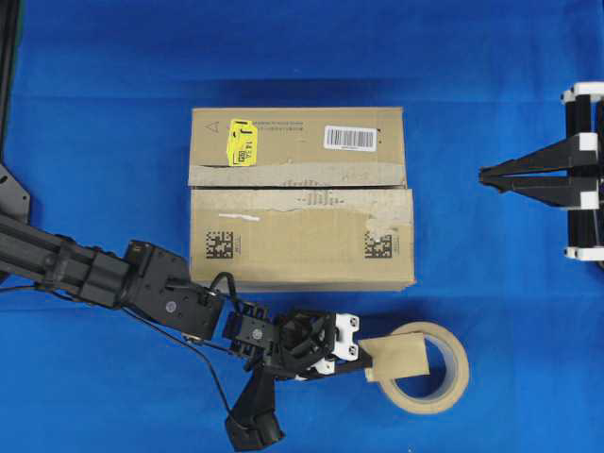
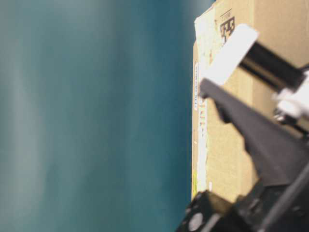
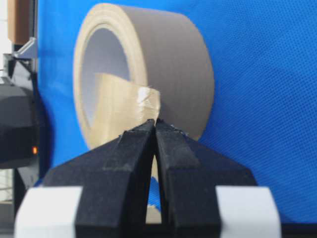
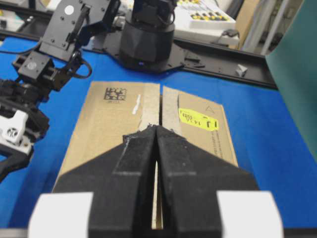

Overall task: Apply tape along the seams of the closed cardboard box to seal it securely.
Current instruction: 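Grasp the tape's loose end with the left gripper and pull it, then carry the tape strip with the left gripper onto the box's top seam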

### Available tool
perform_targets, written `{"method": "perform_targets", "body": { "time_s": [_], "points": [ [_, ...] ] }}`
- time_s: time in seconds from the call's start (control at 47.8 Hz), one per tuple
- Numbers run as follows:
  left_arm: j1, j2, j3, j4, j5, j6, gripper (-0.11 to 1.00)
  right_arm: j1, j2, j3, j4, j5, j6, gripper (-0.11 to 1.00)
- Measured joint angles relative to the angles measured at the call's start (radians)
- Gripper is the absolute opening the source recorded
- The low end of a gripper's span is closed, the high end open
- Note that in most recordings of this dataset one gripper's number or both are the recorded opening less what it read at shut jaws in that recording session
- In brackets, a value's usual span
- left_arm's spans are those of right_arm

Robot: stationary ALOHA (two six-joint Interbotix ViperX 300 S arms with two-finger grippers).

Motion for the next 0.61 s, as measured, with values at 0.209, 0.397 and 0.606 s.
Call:
{"method": "perform_targets", "body": {
  "time_s": [0.209, 0.397, 0.606],
  "points": [
    [0.000, -0.077, 0.021, -0.002, 0.041, 0.002, 0.00, 0.000, 0.002, 0.000, 0.000, 0.000, 0.000, 0.00],
    [0.003, -0.175, 0.025, 0.000, 0.140, 0.017, 0.00, 0.002, 0.002, 0.000, 0.000, 0.000, 0.003, 0.00],
    [0.037, -0.285, 0.060, 0.002, 0.196, 0.021, 0.00, 0.002, 0.000, 0.000, 0.000, 0.008, 0.003, 0.00]
  ]
}}
